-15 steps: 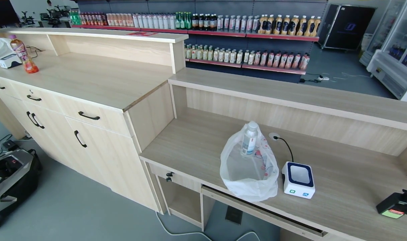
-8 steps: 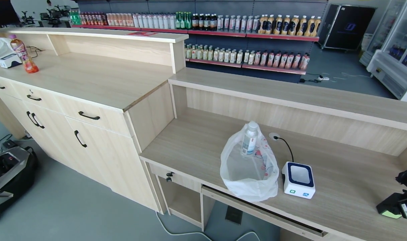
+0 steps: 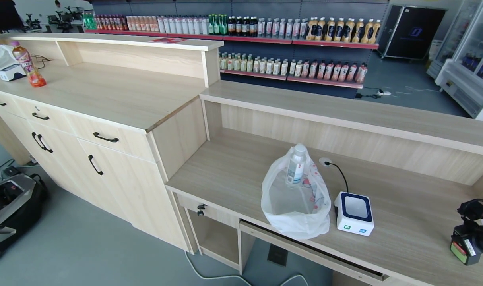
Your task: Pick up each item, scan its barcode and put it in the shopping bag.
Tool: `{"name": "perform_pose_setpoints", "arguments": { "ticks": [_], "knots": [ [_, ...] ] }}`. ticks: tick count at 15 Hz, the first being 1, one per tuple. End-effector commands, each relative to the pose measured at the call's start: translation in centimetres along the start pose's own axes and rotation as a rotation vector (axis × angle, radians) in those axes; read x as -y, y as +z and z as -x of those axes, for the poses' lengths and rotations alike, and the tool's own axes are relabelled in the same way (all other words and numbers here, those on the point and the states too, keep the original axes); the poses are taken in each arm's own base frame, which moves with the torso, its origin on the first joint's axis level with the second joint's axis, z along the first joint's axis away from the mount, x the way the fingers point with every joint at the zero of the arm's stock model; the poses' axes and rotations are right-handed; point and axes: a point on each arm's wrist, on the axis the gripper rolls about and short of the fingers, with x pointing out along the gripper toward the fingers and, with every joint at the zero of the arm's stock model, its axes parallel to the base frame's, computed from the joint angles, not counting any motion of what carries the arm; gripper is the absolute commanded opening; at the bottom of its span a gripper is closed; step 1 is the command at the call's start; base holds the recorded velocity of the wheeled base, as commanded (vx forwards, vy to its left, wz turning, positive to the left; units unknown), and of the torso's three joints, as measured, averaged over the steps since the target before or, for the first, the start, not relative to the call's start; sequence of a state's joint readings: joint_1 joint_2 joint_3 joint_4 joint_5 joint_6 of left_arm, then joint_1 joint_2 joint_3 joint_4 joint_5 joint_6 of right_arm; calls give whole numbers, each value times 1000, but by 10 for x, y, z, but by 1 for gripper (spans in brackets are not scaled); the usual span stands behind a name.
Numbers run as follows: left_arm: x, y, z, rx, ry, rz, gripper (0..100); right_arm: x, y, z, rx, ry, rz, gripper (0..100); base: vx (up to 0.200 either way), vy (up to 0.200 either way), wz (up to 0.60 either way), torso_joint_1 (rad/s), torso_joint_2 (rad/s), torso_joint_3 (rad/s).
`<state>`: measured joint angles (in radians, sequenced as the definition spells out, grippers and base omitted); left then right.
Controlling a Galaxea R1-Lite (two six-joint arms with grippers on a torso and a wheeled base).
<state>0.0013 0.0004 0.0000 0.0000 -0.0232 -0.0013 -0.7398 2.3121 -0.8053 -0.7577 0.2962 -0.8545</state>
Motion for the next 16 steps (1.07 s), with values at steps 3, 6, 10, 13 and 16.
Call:
{"name": "perform_pose_setpoints", "arguments": {
  "ticks": [3,6,10,13,16],
  "knots": [
    [0,0,0,-1,0,0,100,0,1,0,5,-2,18,0,0,0,0,0,0,0],
    [0,0,0,-1,0,0,100,7,17,10,74,-70,71,0,0,0,0,0,0,0],
    [0,0,0,-1,0,0,100,14,88,130,352,-304,258,0,0,0,0,0,0,0],
    [0,0,0,-1,0,0,100,-21,127,203,677,-219,610,0,0,0,0,0,0,0],
    [0,0,0,-1,0,0,100,-81,131,236,906,-161,1025,0,0,0,0,0,0,0]
  ]
}}
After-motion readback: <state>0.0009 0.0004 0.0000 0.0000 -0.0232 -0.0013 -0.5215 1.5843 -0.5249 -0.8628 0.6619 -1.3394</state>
